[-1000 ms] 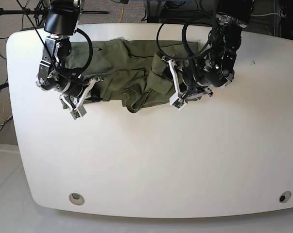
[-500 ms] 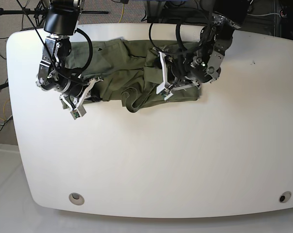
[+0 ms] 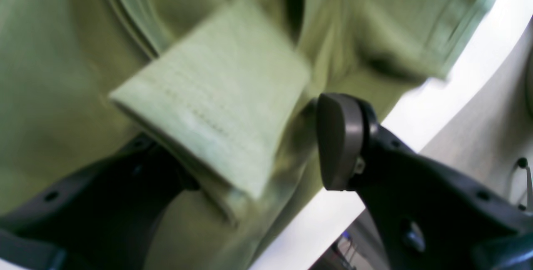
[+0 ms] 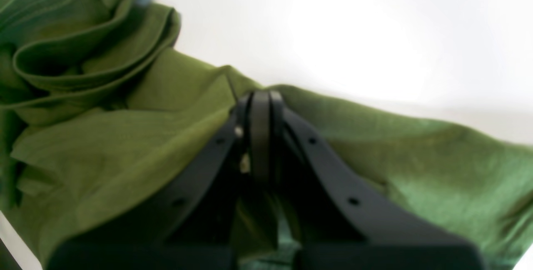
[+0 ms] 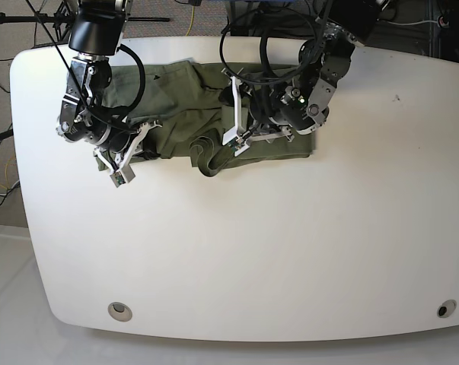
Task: Fold the T-shirt properly
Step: 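Press the folded end down with the left gripper and adjust it, then push the folded bundle toward the right gripper with the left gripper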
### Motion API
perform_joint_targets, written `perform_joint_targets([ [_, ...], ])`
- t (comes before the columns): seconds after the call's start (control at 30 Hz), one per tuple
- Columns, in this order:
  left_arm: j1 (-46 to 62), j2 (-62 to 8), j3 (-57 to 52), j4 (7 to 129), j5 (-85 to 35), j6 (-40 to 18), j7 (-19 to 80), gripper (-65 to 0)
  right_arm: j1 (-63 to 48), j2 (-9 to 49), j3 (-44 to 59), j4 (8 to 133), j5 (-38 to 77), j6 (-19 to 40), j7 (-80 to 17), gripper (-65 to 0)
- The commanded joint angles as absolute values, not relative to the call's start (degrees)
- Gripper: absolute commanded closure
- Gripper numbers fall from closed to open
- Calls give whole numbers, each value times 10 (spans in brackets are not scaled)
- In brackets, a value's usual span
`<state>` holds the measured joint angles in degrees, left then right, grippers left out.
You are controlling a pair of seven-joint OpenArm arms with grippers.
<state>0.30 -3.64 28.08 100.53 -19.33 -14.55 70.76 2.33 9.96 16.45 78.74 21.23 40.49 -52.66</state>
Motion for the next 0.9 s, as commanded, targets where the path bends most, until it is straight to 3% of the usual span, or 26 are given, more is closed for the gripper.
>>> perform_joint_targets([
  [0.0,-8,-29,280,1017,-201,-145,699,-361,17,101,163,784,177,400,-568,0],
  [0.47,-21,29,287,1015,-201,-146,690,-361,17,101,163,784,177,400,-568,0],
  [0.87,-21,33,360,1014,-201,-146,646,-361,17,102,163,784,176,400,-568,0],
])
